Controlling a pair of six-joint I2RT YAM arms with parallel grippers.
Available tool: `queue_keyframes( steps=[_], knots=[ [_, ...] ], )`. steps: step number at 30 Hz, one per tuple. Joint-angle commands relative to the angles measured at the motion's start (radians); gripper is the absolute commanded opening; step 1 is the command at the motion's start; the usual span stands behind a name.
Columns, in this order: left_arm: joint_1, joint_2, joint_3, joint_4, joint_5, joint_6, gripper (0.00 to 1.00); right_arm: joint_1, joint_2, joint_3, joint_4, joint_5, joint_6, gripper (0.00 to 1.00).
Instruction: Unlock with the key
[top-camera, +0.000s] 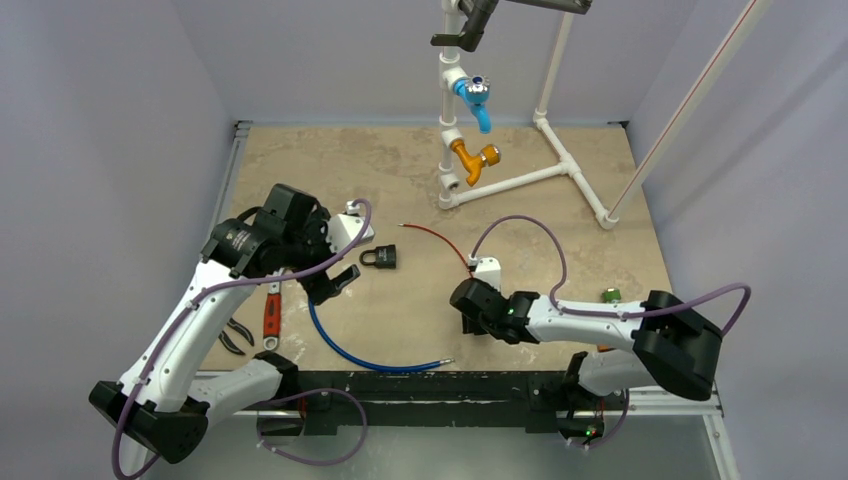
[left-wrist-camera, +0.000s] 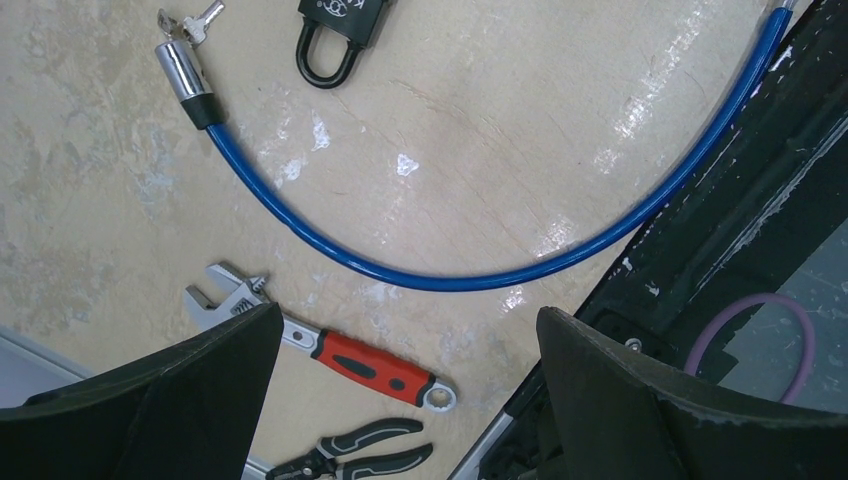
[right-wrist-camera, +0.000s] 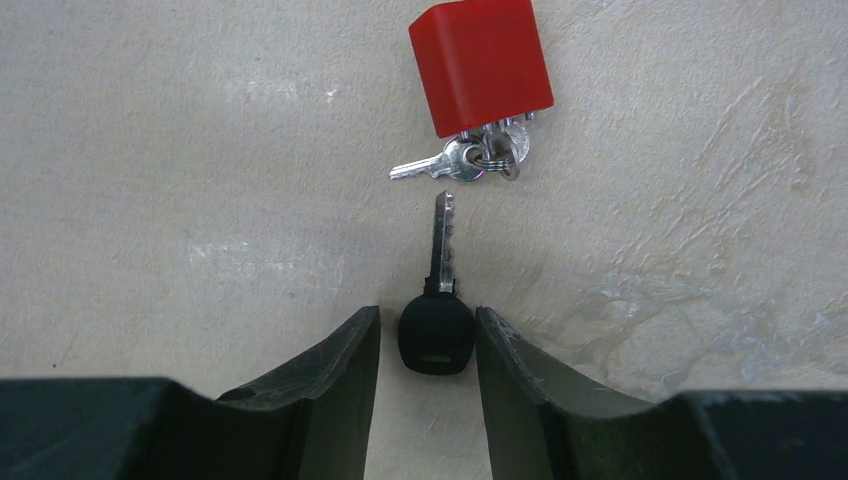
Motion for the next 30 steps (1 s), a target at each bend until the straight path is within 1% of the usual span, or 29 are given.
queue_keyframes(
  steps=[1, 2, 4, 8, 10, 11, 15, 17, 19, 21, 23, 24, 27, 30],
  knots=[
    [0.004, -0.021, 0.025, -0.001, 0.013, -0.011, 1.00, 0.021, 0.063, 0.026, -0.092, -0.011, 0.043, 0.37],
    [0.005, -0.021, 0.024, -0.001, 0.013, -0.010, 1.00, 0.026, 0.072, 0.033, -0.107, -0.002, 0.046, 0.35],
    [0.005, -0.023, 0.024, -0.002, 0.012, -0.007, 1.00, 0.034, 0.086, 0.046, -0.127, 0.014, 0.054, 0.28],
    [0.004, -0.024, 0.025, -0.004, 0.007, -0.001, 1.00, 0.038, 0.089, 0.063, -0.146, 0.032, 0.060, 0.08],
    [0.004, -0.030, 0.027, -0.002, 0.007, 0.006, 1.00, 0.043, 0.071, 0.071, -0.150, 0.037, 0.052, 0.02],
    [0.004, -0.035, 0.026, 0.003, 0.008, 0.011, 1.00, 0.045, 0.056, 0.074, -0.147, 0.038, 0.041, 0.00],
    [0.005, -0.094, -0.011, 0.063, 0.063, 0.056, 1.00, 0.048, -0.052, 0.099, -0.116, 0.010, -0.049, 0.00],
    [0.005, -0.156, -0.045, 0.084, 0.129, 0.125, 1.00, 0.049, -0.110, 0.126, -0.107, -0.020, -0.107, 0.00],
    [0.005, -0.207, -0.059, 0.050, 0.196, 0.255, 1.00, 0.048, -0.150, 0.160, -0.107, -0.055, -0.155, 0.00],
    [0.004, -0.263, -0.079, 0.031, 0.235, 0.350, 1.00, 0.048, -0.173, 0.200, -0.117, -0.082, -0.184, 0.00],
    [0.004, -0.321, -0.086, -0.025, 0.298, 0.519, 1.00, 0.049, -0.187, 0.217, -0.117, -0.096, -0.205, 0.00],
    [0.004, -0.354, -0.098, 0.006, 0.321, 0.549, 1.00, 0.049, -0.198, 0.219, -0.101, -0.109, -0.211, 0.00],
    [0.003, -0.419, -0.148, 0.133, 0.434, 0.579, 1.00, 0.048, -0.216, 0.231, -0.010, -0.175, -0.222, 0.00],
    [0.000, -0.441, -0.221, 0.237, 0.520, 0.562, 1.00, 0.055, -0.218, 0.287, 0.030, -0.234, -0.254, 0.00]
  ],
)
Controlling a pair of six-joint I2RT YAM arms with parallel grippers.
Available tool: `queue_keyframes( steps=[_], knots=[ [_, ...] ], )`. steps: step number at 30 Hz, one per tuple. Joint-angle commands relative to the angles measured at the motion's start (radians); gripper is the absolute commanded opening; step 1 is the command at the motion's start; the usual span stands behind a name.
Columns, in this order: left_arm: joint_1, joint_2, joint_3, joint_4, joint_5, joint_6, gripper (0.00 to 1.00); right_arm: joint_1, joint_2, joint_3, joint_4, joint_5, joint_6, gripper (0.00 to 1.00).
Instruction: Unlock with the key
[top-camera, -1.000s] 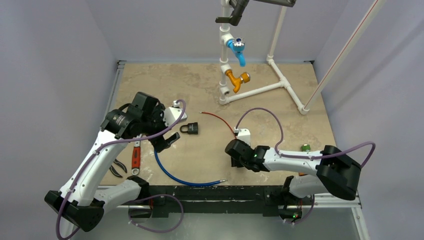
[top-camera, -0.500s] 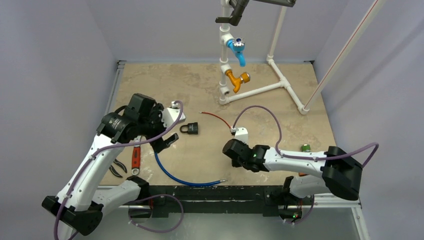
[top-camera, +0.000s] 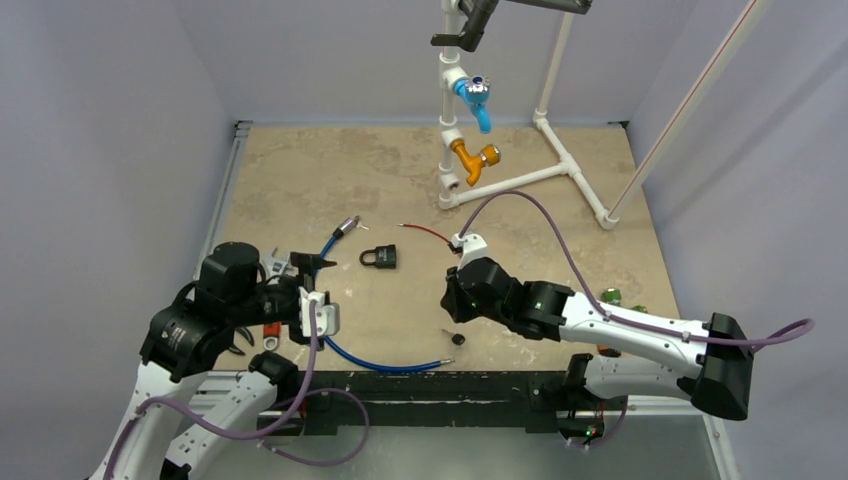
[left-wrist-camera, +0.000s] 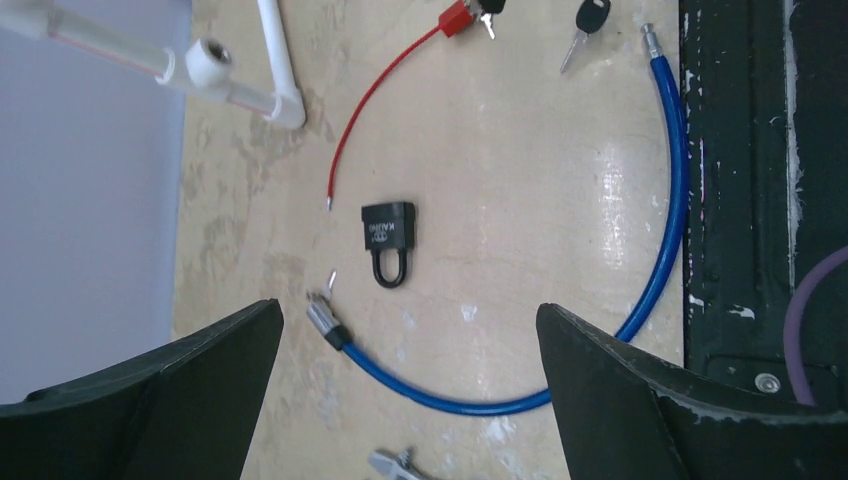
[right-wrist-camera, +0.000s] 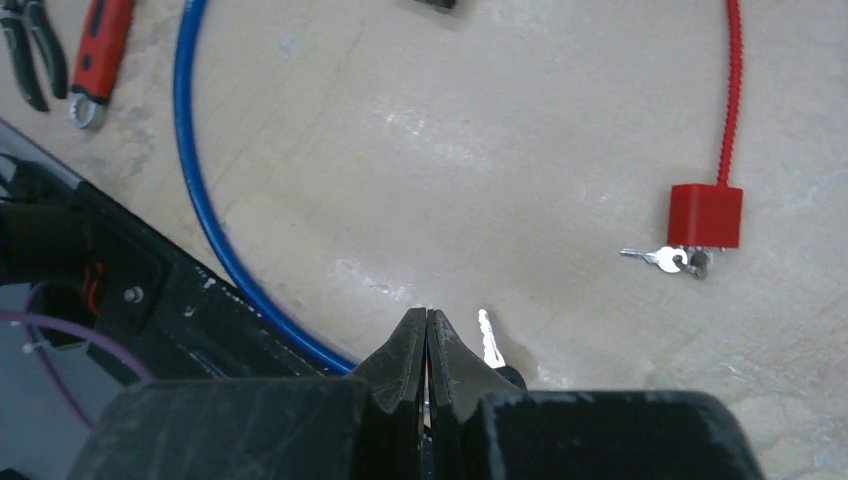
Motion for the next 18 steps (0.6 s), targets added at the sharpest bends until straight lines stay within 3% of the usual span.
queue_keyframes(
  steps=[1, 4, 5, 7, 9, 14, 18],
  knots=[
    [-0.008, 0.003, -0.087, 0.162, 0.196, 0.104, 1.00, 0.009, -0.009, 0.106, 0.071, -0.094, -0.068, 0.00],
    [-0.051, 0.030, -0.111, 0.135, 0.173, 0.132, 1.00, 0.009, 0.015, 0.139, -0.010, -0.048, -0.063, 0.00],
    [-0.060, 0.035, -0.115, 0.126, 0.166, 0.130, 1.00, 0.008, 0.019, 0.123, -0.018, -0.063, -0.052, 0.04],
    [-0.067, 0.029, -0.124, 0.119, 0.167, 0.129, 1.00, 0.008, 0.023, 0.069, -0.026, -0.075, -0.028, 0.31],
    [-0.072, 0.008, -0.134, 0.119, 0.169, 0.123, 1.00, 0.008, 0.025, 0.000, -0.042, -0.052, 0.002, 0.42],
    [-0.081, -0.026, -0.138, 0.112, 0.168, 0.120, 1.00, 0.031, 0.015, -0.161, -0.024, -0.095, 0.107, 0.52],
    [-0.087, -0.018, -0.130, 0.136, 0.170, 0.087, 1.00, 0.074, 0.043, -0.189, -0.022, -0.038, 0.158, 0.58]
  ],
)
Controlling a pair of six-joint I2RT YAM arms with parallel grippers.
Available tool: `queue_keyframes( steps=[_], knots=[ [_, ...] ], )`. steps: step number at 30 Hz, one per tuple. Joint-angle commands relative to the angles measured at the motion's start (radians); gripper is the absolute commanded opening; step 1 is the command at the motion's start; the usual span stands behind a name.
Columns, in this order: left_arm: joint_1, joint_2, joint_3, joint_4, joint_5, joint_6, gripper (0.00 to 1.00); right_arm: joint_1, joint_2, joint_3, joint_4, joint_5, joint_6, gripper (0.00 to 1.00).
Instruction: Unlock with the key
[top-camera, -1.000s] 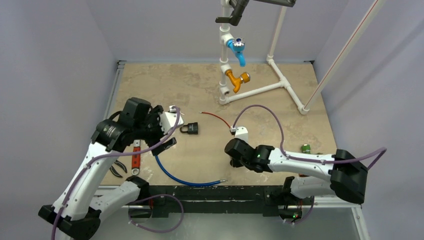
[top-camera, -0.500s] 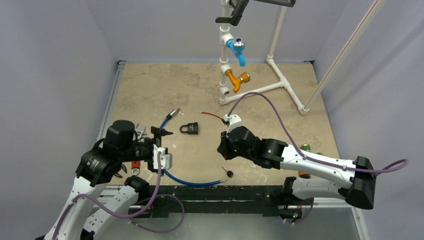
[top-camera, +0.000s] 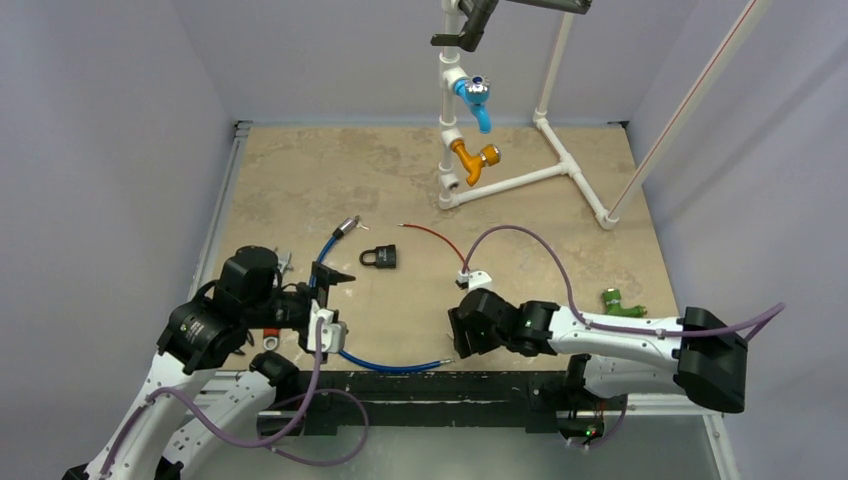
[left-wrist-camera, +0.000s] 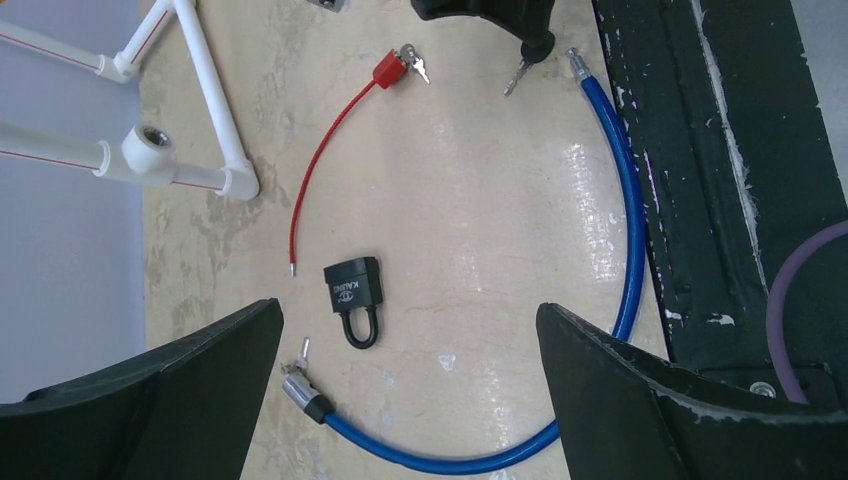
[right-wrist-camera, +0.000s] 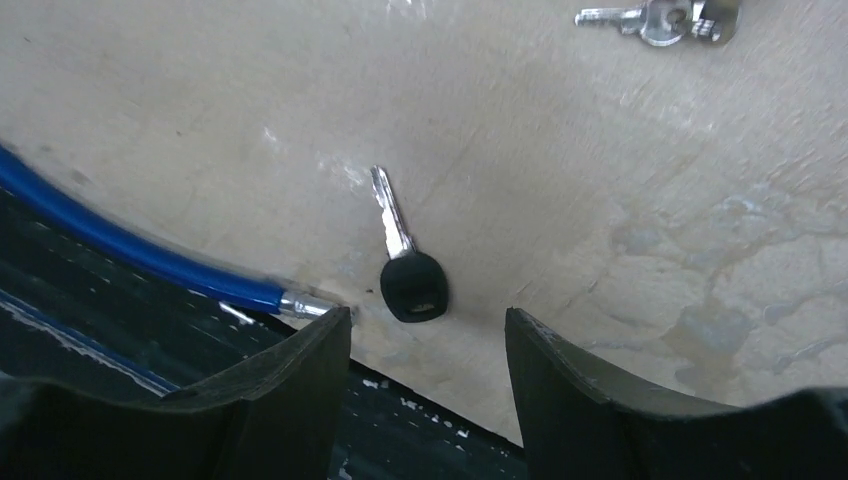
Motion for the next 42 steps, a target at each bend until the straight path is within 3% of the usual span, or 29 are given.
queue_keyframes(
  steps=[1, 8, 13, 19, 27, 35, 37, 42],
  knots=[
    [-0.012, 0.014, 0.014, 0.067, 0.045, -0.025, 1.00, 0.044, 0.032, 0.003, 0.017, 0.049, 0.076, 0.59],
    [-0.044, 0.044, 0.053, 0.084, 0.035, -0.090, 1.00, 0.062, 0.148, 0.059, 0.032, 0.077, 0.029, 0.62],
    [-0.066, 0.039, 0.050, 0.115, 0.019, -0.114, 1.00, 0.070, 0.205, 0.081, 0.022, 0.117, 0.020, 0.59],
    [-0.072, 0.039, 0.053, 0.134, 0.004, -0.119, 1.00, 0.116, 0.256, 0.091, 0.002, 0.136, 0.032, 0.39],
    [-0.073, 0.037, 0.060, 0.136, 0.002, -0.117, 1.00, 0.200, 0.321, 0.122, -0.067, 0.169, 0.081, 0.37],
    [-0.078, 0.030, 0.052, 0.135, 0.016, -0.123, 0.97, 0.213, 0.296, 0.132, -0.088, 0.184, 0.103, 0.06],
    [-0.084, 0.021, 0.035, 0.133, 0.019, -0.090, 0.97, 0.213, 0.271, 0.135, -0.084, 0.200, 0.097, 0.00],
    [-0.099, -0.027, -0.078, 0.170, 0.001, 0.081, 0.96, 0.213, 0.183, 0.182, -0.086, 0.218, 0.049, 0.00]
  ],
)
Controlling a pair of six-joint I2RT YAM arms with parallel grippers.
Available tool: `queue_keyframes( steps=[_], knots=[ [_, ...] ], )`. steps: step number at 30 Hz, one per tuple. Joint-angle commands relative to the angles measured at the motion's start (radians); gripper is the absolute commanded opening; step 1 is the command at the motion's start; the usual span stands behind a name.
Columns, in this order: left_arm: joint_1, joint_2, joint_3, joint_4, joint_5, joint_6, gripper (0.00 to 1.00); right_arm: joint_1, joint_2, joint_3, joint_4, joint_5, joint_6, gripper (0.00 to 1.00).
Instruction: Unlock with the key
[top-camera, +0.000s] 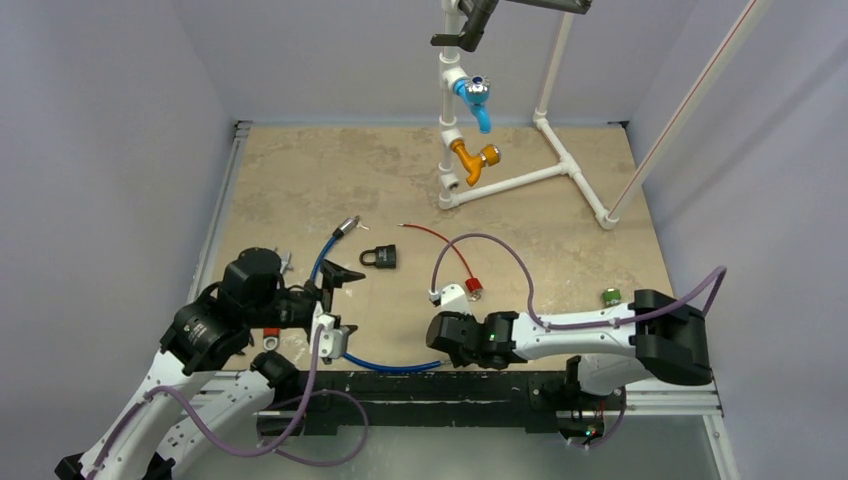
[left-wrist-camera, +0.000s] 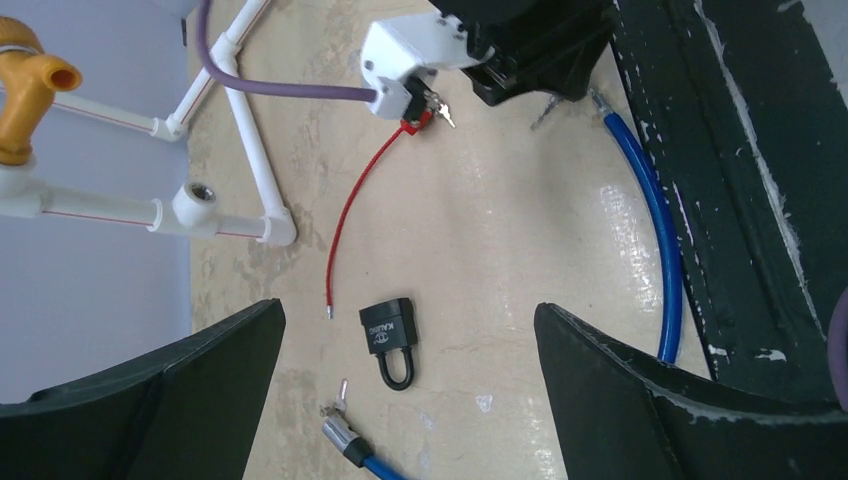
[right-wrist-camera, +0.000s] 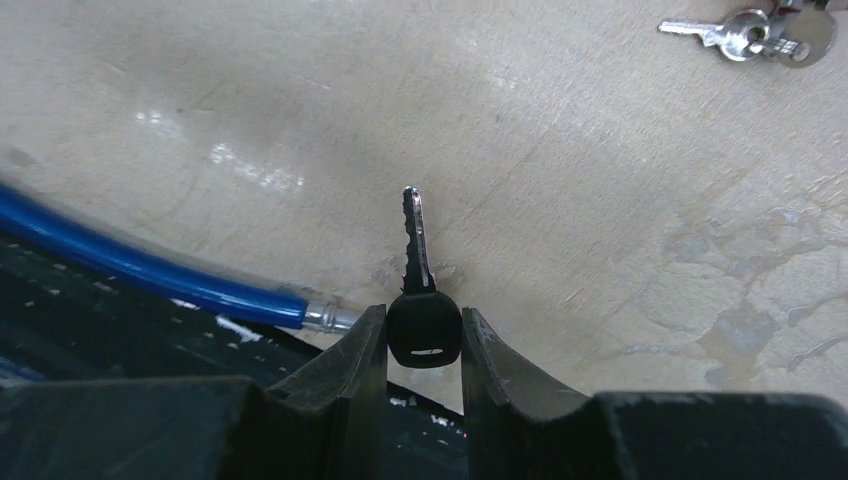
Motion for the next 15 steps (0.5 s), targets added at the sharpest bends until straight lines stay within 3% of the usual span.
queue_keyframes(
  steps=[1, 10, 15],
  knots=[
    [-0.011, -0.040, -0.098, 0.072, 0.011, 0.158, 0.97, 0.006, -0.097, 0.073, -0.022, 0.025, -0.032, 0.00],
    [-0.097, -0.066, -0.275, 0.237, 0.004, 0.347, 1.00, 0.007, -0.200, 0.195, 0.042, -0.043, -0.144, 0.00],
    [-0.179, -0.099, -0.358, 0.358, -0.036, 0.472, 0.97, 0.006, -0.197, 0.284, 0.093, -0.094, -0.195, 0.00]
  ],
)
